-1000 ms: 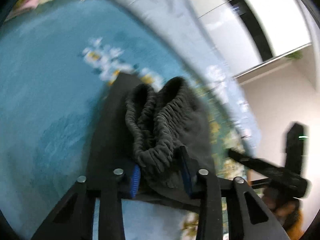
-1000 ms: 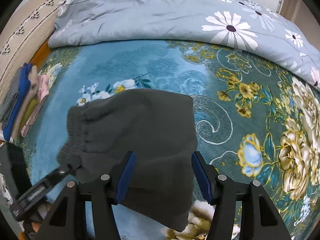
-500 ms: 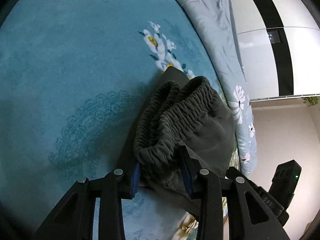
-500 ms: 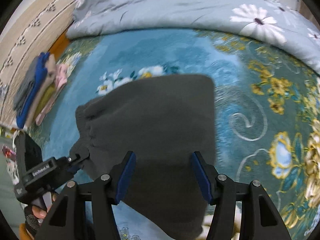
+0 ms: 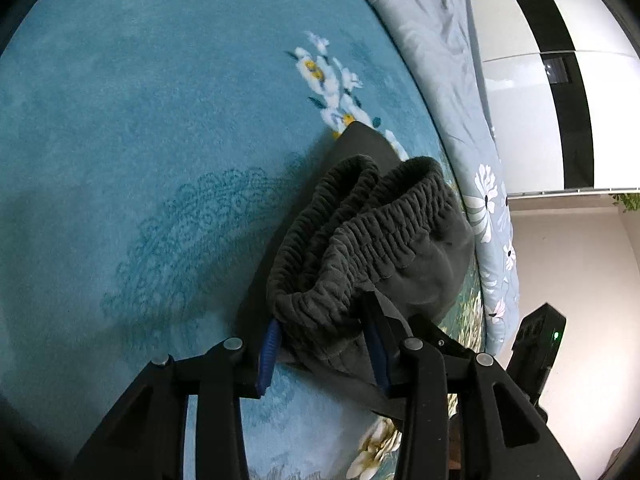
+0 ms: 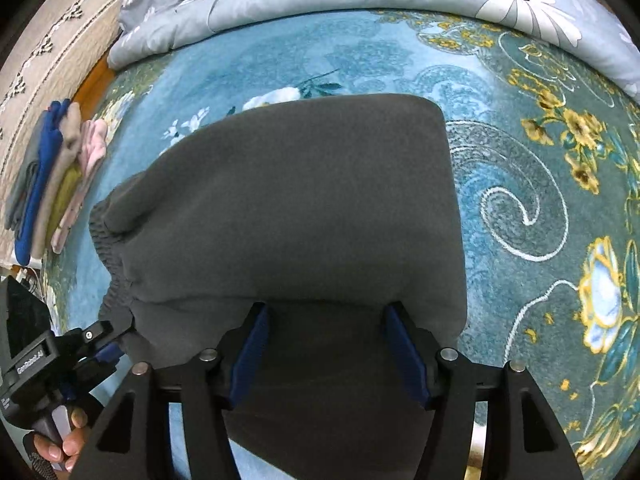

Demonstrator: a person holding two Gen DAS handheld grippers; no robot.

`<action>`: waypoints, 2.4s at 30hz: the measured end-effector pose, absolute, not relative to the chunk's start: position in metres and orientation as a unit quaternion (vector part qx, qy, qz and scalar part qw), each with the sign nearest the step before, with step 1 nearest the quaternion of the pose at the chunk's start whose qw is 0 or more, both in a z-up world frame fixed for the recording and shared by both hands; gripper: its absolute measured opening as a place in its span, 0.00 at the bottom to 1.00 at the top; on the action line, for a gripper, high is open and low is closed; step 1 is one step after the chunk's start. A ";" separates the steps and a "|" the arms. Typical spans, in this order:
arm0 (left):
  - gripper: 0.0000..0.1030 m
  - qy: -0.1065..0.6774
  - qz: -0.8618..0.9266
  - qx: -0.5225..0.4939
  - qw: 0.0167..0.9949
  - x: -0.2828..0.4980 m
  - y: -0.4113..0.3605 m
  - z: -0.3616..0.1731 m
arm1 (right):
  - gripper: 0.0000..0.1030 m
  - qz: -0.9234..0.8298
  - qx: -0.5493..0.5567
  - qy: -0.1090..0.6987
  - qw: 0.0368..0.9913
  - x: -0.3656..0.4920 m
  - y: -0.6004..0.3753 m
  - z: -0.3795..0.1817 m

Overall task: Fold clothes
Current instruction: 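Open the right gripper and press the folded pants flat, then grasp the folded grey sweatpants bundle with both grippers from opposite sides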

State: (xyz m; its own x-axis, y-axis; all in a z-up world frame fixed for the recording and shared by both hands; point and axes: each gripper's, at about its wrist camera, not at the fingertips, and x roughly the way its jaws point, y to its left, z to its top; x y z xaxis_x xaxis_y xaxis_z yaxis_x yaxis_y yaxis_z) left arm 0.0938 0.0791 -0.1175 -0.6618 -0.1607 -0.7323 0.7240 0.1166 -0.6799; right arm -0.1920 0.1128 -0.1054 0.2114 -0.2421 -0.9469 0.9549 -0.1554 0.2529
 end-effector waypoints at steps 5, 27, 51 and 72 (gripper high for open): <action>0.37 0.601 -0.661 0.195 0.404 0.113 0.095 -0.073 | 0.63 -0.545 0.524 0.292 0.585 -0.212 0.117 -0.063; 0.32 0.584 -0.691 0.276 0.326 0.042 0.028 -0.091 | 0.63 -0.512 0.530 0.302 0.604 -0.185 0.043 -0.088; 0.43 0.610 -0.685 0.190 0.351 0.110 0.043 -0.078 | 0.67 -0.534 0.564 0.218 0.591 -0.259 0.075 -0.058; 0.81 0.701 -0.620 0.230 0.268 0.079 0.024 -0.156 | 0.84 -0.411 0.723 0.101 0.545 -0.268 0.105 -0.163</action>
State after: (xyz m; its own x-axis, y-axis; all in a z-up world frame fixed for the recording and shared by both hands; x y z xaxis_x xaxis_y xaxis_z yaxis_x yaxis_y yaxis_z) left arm 0.0788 0.0235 -0.1563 -0.7510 -0.0105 -0.6603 0.6540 0.1262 -0.7459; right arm -0.2682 0.1051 -0.1631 0.6415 -0.3020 -0.7052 0.5948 -0.3847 0.7058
